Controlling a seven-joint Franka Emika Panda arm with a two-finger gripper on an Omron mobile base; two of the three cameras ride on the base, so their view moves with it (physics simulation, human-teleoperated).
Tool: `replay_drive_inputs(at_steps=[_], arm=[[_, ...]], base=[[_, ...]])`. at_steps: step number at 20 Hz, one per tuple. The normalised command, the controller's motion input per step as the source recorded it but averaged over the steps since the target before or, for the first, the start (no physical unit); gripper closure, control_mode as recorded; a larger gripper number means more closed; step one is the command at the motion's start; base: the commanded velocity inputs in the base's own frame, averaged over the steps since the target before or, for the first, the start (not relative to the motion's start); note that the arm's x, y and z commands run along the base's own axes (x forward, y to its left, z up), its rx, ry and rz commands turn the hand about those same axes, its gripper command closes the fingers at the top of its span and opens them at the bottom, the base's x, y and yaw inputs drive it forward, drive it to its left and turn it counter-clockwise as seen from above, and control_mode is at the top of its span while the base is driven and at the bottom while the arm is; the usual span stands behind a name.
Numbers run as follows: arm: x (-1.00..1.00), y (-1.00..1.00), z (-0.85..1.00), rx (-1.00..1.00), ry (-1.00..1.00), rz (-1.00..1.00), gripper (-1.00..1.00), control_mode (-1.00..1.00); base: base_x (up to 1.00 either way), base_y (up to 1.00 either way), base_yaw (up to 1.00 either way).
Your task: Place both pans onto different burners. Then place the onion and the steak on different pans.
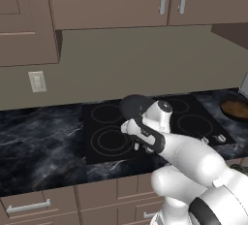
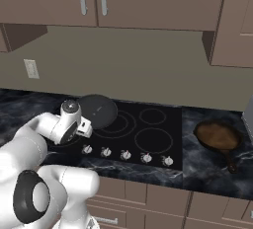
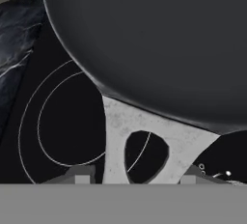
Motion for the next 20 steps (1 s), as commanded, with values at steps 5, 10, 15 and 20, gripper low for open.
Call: replay_drive_inputs(at_steps=[5, 10, 15, 20], arm=[[0.06, -0.52, 0.0, -0.05, 0.0, 0.0, 1.0, -1.0], [0.02, -0.45, -0.03, -0.05, 0.0, 0.0, 1.0, -1.0], [0.0, -0.39, -0.11, -0.08, 0.0, 0.0, 1.0, -1.0], [0.0, -0.35, -0.12, -0.07, 0.0, 0.0, 1.0, -1.0]], base=[[0.0, 0.0, 0.0], [0.0, 0.0, 0.0], [0.0, 0.0, 0.0], [0.0, 0.0, 0.0]])
